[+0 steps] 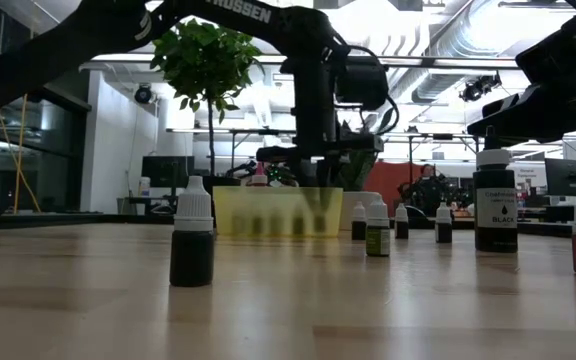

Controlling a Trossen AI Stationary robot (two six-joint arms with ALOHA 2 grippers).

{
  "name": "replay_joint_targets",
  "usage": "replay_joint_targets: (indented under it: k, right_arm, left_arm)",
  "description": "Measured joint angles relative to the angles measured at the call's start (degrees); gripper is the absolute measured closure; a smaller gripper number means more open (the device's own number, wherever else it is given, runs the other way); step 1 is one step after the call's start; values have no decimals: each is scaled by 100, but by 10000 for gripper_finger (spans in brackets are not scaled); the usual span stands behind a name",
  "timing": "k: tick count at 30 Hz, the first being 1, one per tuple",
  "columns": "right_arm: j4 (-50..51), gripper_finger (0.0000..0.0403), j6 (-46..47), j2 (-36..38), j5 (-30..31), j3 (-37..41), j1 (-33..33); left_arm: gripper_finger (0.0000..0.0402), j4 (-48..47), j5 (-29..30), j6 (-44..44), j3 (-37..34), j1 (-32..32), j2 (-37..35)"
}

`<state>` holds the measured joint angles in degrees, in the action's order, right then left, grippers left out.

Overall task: Pick & Place food coloring
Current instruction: Put the small purple food coloring bottle into the yellow bin

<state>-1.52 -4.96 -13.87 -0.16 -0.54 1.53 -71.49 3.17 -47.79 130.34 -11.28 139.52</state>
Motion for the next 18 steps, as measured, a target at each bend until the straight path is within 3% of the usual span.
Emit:
replay_joint_targets:
  k: [14, 18]
  right_arm:
    - [2, 402, -1, 1, 0, 0, -1]
    - [2, 402, 1, 0, 0, 0, 1]
  left_arm:
    - [333, -1, 84, 105, 0, -34, -4]
    - [315, 5, 89, 124, 0, -40, -4]
